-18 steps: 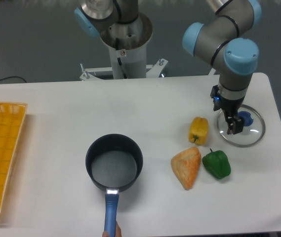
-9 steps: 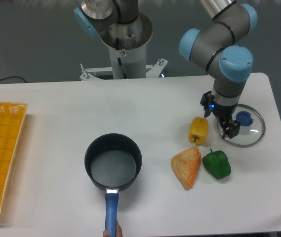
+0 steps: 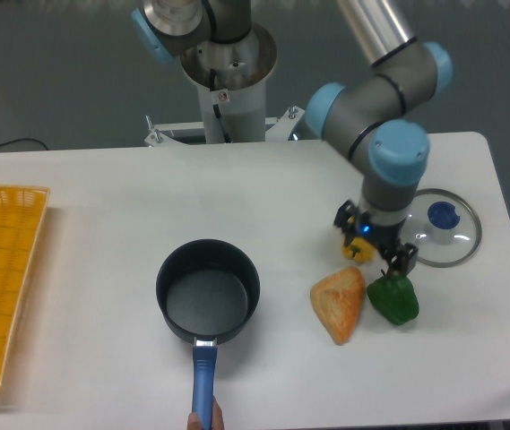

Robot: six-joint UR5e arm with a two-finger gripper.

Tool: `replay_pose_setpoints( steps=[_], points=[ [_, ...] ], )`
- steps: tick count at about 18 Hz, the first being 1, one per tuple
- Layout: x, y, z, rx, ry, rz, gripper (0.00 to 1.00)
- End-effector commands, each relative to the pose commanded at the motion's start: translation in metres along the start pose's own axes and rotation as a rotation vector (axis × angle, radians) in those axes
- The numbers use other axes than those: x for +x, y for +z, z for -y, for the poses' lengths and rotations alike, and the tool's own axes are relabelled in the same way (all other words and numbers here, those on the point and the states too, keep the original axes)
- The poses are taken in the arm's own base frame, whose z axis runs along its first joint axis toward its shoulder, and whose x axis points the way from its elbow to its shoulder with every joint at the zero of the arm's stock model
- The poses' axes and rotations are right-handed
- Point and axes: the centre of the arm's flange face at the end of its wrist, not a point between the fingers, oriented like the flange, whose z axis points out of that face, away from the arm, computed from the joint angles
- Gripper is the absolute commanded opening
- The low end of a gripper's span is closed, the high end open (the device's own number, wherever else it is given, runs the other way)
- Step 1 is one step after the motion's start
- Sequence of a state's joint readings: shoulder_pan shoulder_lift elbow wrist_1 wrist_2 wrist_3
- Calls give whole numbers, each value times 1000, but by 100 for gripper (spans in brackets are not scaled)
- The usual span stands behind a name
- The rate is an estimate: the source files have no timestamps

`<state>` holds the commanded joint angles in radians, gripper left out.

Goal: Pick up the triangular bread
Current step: 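Move the gripper over the triangular bread and lower it, then close the gripper on the triangular bread's tip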

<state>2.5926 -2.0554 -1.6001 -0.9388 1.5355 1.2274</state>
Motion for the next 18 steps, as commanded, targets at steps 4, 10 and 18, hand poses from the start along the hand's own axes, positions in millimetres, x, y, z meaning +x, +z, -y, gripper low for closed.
replay_pose_setpoints(
  steps=[4,10,18],
  points=[
    [2,14,21,-5,5,-11,100],
    [5,43,21,-42,14,-47,100],
    [2,56,14,-88,17,-52,100]
  ],
)
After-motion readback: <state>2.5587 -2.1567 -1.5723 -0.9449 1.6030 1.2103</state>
